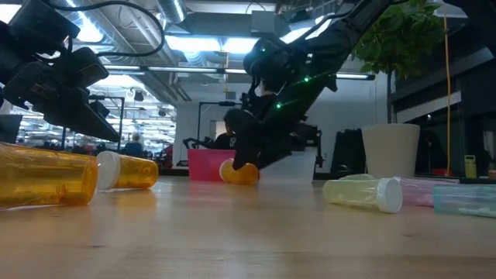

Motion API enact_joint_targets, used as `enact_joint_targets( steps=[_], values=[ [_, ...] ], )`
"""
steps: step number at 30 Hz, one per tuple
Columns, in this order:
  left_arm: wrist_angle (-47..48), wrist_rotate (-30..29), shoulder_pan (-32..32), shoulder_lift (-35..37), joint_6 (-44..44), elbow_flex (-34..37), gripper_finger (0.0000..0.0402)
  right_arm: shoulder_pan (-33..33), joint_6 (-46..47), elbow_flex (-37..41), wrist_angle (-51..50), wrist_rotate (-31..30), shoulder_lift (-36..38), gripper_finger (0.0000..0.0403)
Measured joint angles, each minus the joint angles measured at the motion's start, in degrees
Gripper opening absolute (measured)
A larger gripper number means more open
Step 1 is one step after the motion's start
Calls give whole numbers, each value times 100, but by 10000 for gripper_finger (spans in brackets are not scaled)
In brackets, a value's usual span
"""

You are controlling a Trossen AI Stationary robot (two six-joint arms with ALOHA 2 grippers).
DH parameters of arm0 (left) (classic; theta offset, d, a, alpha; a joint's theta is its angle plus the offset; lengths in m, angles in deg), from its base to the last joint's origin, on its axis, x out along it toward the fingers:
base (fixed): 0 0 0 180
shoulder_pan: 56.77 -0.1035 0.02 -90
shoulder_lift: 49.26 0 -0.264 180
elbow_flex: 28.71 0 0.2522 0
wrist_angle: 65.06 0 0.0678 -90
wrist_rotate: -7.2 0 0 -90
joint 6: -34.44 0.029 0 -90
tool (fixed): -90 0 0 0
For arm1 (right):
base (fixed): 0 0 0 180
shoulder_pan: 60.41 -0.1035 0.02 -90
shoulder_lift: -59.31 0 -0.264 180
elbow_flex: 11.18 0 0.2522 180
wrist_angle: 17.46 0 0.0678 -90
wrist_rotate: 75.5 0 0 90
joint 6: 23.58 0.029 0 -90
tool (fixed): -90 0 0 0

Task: Pick and place medicine bottles into bin by pill shape (circle, oval)
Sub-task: Put the large orange pill bottle into the red bin

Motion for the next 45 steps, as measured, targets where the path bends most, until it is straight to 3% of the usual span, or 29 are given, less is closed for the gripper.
enact_joint_targets(
  steps=[19, 34, 45],
  values=[
    [0, 0, 1, 0, -2, 2, 82, 1, 179, 0, -64, -2, -25, 270],
    [0, 0, 0, 0, -2, 2, 82, -11, -294, 0, 30, 711, -25, 199],
    [2, 0, 2, 0, -2, 0, 82, -7, -393, -118, 86, 1054, -20, 223]
  ],
)
